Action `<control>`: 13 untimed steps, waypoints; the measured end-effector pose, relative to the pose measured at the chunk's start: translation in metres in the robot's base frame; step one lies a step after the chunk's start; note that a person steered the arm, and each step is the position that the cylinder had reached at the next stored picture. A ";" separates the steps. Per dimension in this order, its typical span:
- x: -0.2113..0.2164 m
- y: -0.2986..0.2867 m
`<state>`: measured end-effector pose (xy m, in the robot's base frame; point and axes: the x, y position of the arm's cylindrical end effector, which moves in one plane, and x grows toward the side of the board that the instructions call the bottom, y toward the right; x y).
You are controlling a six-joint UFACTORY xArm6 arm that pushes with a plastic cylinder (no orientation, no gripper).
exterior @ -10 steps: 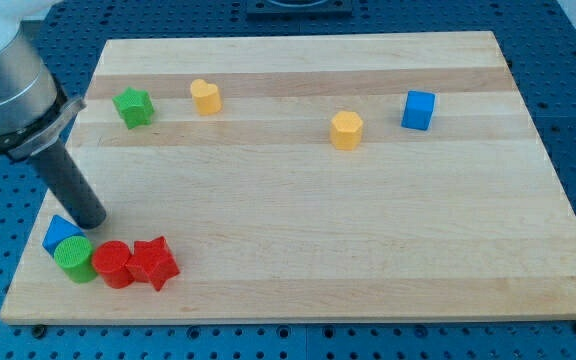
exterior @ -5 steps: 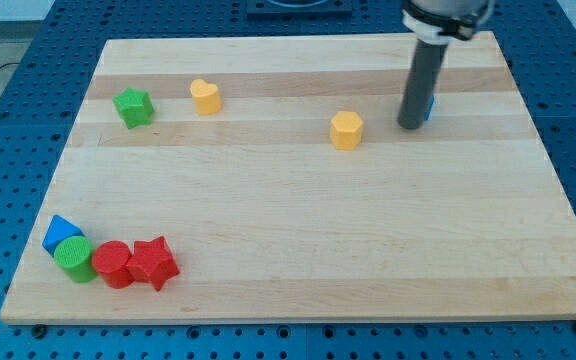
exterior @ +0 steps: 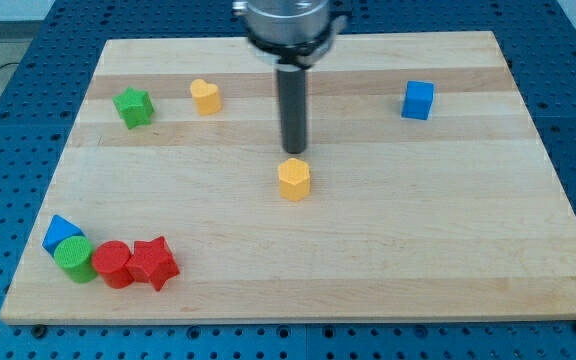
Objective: Push yellow hexagon into the group of the blocks
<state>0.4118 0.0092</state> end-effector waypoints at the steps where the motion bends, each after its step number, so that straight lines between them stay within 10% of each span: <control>1: 0.021 0.010; 4: 0.065 -0.186; 7: 0.024 0.029; 11: 0.104 -0.205; 13: 0.064 -0.081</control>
<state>0.4762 -0.0723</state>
